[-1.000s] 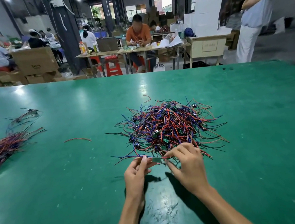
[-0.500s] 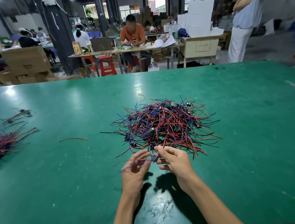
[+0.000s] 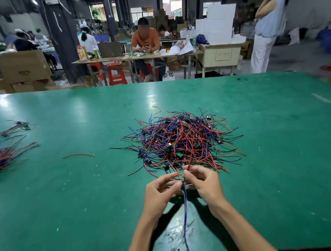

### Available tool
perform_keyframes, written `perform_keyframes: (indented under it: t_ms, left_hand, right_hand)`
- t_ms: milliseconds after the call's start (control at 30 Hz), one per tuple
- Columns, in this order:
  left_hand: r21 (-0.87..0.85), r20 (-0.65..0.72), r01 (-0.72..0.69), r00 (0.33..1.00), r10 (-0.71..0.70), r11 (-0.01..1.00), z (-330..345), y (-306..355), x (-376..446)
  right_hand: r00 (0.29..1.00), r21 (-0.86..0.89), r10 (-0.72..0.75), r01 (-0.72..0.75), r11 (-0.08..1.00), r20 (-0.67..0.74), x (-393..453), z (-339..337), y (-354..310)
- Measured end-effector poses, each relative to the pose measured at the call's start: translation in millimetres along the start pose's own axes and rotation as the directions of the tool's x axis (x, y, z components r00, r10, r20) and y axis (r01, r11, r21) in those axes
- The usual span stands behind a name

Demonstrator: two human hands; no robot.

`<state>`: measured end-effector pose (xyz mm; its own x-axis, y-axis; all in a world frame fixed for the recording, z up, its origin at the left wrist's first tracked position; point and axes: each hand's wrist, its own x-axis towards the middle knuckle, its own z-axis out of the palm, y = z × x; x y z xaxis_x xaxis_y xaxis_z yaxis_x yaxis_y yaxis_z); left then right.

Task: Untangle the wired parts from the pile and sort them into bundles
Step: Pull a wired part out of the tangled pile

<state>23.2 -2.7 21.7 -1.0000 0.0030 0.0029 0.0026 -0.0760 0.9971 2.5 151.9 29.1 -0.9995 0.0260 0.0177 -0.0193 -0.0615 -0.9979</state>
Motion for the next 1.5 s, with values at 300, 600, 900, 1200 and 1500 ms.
perform_keyframes:
  t_ms: [300, 600, 900, 1200, 1500]
  left_hand:
    - [0.061, -0.009, 0.080, 0.997, -0.080, 0.995, 4, 7, 8]
    - [0.060, -0.153, 0.034, 0.988, -0.025, 0.998, 8, -3, 6]
    - [0.067, -0.079, 0.017, 0.997, -0.012, 0.998, 7, 3, 1]
    - [0.010, 0.171, 0.062, 0.983, -0.062, 0.998, 0, 22, -2]
    - [-0.712, -0.162, 0.092, 0.943, -0.290, 0.696, 15, 51, 24]
  right_hand:
    - [0.999, -0.038, 0.029, -0.028, 0.999, 0.027, 8, 6, 3]
    - [0.999, -0.188, -0.044, 0.038, 0.981, -0.028, -4, 24, 14]
    - [0.992, -0.080, 0.059, -0.068, 0.994, -0.109, -1, 43, 5]
    - [0.939, 0.314, 0.321, -0.269, 0.910, -0.125, 34, 21, -47]
    - [0.984, -0.241, -0.108, 0.140, 0.960, 0.141, -1, -13, -11]
